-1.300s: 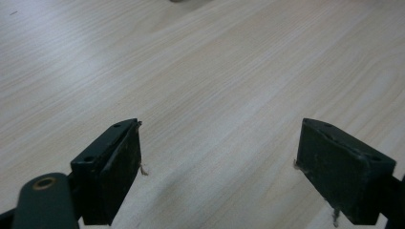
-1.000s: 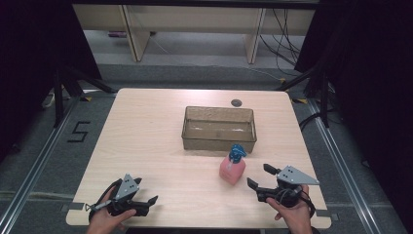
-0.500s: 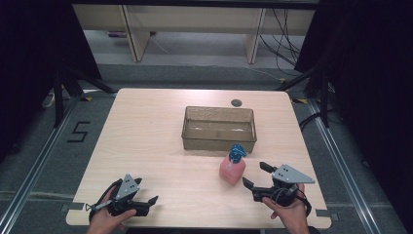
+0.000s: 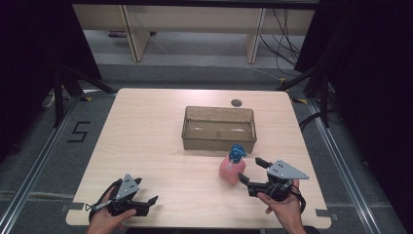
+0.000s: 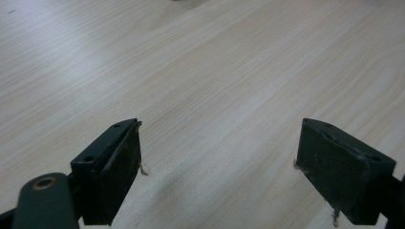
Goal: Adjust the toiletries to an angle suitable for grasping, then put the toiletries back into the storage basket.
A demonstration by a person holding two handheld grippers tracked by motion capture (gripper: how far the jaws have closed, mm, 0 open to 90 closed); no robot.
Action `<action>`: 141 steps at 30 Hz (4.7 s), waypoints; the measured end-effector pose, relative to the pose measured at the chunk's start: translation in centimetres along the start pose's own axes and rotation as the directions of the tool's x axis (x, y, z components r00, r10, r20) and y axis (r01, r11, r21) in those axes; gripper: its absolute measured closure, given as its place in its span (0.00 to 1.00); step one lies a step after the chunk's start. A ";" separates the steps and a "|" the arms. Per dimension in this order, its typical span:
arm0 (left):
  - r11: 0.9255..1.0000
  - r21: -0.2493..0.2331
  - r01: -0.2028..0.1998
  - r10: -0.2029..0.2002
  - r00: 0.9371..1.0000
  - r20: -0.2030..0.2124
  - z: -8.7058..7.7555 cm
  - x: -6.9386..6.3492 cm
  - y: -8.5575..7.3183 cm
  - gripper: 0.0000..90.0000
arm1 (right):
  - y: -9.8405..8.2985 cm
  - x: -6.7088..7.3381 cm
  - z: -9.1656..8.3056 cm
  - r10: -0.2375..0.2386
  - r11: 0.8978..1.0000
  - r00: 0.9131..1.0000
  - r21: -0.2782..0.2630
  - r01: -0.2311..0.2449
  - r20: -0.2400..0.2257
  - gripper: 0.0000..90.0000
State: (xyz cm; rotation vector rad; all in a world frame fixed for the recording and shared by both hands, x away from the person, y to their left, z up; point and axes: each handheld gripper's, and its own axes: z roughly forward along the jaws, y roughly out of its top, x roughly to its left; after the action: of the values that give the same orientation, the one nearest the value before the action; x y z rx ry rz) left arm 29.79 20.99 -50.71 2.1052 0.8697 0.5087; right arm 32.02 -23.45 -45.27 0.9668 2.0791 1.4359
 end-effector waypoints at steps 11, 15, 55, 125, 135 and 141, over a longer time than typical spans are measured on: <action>1.000 -0.009 0.013 -0.013 1.000 -0.003 0.0 -0.1 0.0 0.17 | 0.5 -0.1 1.1 -0.022 1.000 1.000 -0.021 0.022 0.001 0.24; 1.000 0.000 0.007 -0.007 1.000 0.001 0.0 -0.1 0.0 0.17 | 0.6 0.0 1.4 -0.025 1.000 1.000 -0.015 0.025 -0.006 0.25; 0.999 -0.012 -0.029 0.029 1.000 -0.005 0.4 -0.1 0.4 0.17 | 1.6 -0.1 4.6 -0.058 0.998 0.998 -0.040 0.058 -0.013 0.32; 1.000 0.003 -0.010 0.010 1.000 0.019 0.3 -0.2 0.1 0.17 | 4.2 -0.1 4.9 -0.002 0.999 1.000 -0.046 0.003 0.018 0.59; 1.000 -0.001 -0.011 0.011 1.000 0.016 0.2 -0.2 0.1 0.17 | 5.9 -0.7 5.0 -0.008 0.999 1.000 -0.046 0.009 0.018 0.59; 1.000 -0.012 0.005 -0.004 1.000 0.025 0.2 -0.3 0.1 0.17 | 7.2 -0.8 5.2 -0.023 0.998 1.000 -0.058 0.023 0.000 0.59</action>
State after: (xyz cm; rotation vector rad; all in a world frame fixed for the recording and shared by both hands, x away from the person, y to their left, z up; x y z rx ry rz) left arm 29.74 20.64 -50.80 2.0940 0.8551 0.4832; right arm 38.25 -19.17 -40.58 0.9168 2.0311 1.4771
